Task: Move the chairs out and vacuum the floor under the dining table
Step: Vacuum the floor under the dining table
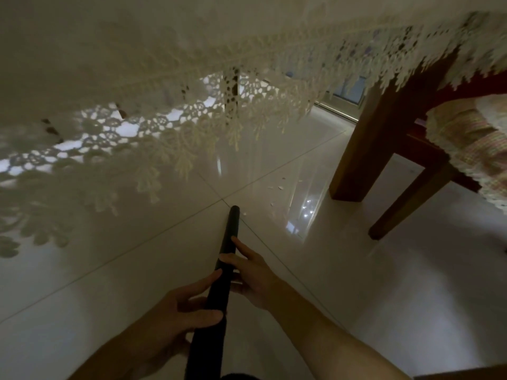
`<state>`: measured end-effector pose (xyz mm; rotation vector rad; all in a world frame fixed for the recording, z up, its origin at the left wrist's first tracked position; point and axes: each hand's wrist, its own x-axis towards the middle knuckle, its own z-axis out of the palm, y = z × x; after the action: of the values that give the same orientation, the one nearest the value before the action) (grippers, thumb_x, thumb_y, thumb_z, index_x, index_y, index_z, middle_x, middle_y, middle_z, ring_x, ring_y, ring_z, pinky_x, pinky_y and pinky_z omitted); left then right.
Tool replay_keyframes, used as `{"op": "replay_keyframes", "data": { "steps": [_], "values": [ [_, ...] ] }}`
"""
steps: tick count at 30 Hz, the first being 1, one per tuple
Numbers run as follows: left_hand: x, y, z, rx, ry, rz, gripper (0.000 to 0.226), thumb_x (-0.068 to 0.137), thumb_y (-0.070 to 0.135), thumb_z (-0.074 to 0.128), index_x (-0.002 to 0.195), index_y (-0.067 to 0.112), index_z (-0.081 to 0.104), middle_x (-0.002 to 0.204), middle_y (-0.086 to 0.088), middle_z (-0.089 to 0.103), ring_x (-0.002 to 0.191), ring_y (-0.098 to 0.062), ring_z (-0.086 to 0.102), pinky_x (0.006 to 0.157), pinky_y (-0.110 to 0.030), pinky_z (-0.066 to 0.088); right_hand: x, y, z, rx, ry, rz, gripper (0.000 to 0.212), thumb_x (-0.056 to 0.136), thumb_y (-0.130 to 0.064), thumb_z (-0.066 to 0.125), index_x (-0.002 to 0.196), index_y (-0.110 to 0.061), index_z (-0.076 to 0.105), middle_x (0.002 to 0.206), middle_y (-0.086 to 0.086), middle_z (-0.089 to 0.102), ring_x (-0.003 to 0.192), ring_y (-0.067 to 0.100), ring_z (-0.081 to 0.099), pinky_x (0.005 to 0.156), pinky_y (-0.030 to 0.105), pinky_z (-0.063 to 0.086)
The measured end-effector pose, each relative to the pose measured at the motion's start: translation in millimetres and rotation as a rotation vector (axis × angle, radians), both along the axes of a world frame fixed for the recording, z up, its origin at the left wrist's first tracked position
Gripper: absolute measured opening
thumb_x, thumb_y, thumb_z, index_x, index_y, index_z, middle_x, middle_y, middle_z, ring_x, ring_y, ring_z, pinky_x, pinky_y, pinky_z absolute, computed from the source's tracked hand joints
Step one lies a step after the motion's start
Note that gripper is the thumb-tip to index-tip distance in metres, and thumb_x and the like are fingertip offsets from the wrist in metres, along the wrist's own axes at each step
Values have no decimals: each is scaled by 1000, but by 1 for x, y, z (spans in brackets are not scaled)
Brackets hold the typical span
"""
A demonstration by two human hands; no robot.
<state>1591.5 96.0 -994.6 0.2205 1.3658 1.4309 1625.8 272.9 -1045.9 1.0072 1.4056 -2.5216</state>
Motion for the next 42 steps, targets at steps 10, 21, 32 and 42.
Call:
{"op": "replay_keyframes", "data": {
  "steps": [10, 21, 32, 42],
  "values": [
    [10, 24, -1, -42, 17, -134, 102, 39, 26, 101, 130, 42, 57, 121, -7, 70, 110, -27, 68, 87, -51, 57, 31, 23, -11, -40, 30, -95, 72, 84, -8, 74, 145, -34, 45, 105, 8, 72, 82, 22, 73, 72, 35, 59],
    [6, -31, 4, -61, 39, -120, 93, 58, 20, 90, 139, 41, 49, 127, -7, 67, 118, -25, 63, 96, -48, 53, 21, -23, -18, -39, 37, -45, 75, 81, -10, 78, 144, -34, 46, 109, 13, 73, 89, 27, 73, 69, 35, 58],
    [14, 6, 6, -46, 23, -175, 113, 30, 31, 102, 132, 41, 54, 117, -5, 72, 106, -23, 69, 78, -40, 58, 38, 6, -5, -31, 28, -112, 70, 80, -11, 79, 140, -33, 50, 108, 10, 73, 86, 24, 74, 71, 34, 58],
    [8, 53, 18, -78, 27, -246, 116, 30, 28, 103, 135, 35, 53, 119, -15, 70, 110, -32, 67, 85, -42, 54, 45, 47, 0, -41, 28, -160, 65, 81, -12, 78, 137, -34, 50, 109, 15, 70, 89, 28, 72, 78, 39, 60]
  ]
}}
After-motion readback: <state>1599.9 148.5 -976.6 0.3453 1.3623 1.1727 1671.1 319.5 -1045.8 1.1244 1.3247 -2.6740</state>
